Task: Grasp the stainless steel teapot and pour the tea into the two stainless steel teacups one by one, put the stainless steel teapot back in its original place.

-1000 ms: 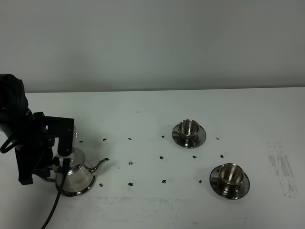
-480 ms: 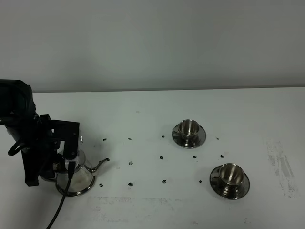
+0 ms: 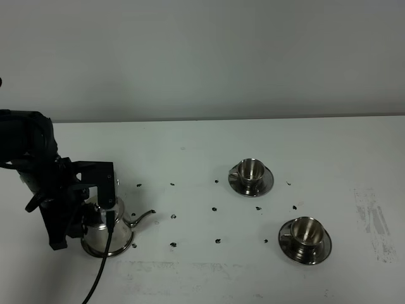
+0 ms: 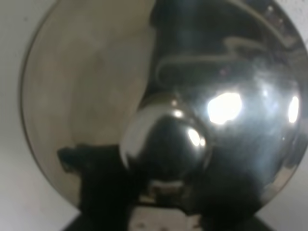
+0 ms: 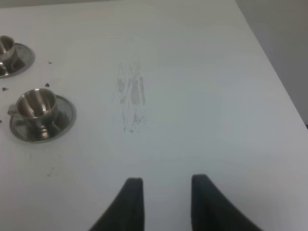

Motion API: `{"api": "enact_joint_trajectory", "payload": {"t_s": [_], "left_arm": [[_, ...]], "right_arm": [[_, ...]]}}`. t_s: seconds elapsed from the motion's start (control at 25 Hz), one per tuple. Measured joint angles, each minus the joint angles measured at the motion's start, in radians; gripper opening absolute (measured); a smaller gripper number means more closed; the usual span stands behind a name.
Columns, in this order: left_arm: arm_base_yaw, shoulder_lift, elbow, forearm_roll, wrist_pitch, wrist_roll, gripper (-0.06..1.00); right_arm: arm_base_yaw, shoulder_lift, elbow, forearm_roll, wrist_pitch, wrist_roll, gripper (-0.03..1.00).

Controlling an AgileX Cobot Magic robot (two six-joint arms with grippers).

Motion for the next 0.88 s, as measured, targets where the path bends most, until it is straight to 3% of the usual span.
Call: {"api": "enact_joint_trajectory", "payload": {"t_s": [0.08, 0.88], "left_arm": [[0.0, 0.0, 0.0, 0.001, 0.011, -0.021, 0.21], [-0.003, -0.09, 0.002, 0.008, -0.004, -0.039, 0.21]], "right_arm": [[0.0, 0.0, 0.0, 0.0, 0.0, 0.0, 0.23], [0.0, 0.0, 0.0, 0.0, -0.001, 0.0, 0.23]]}}
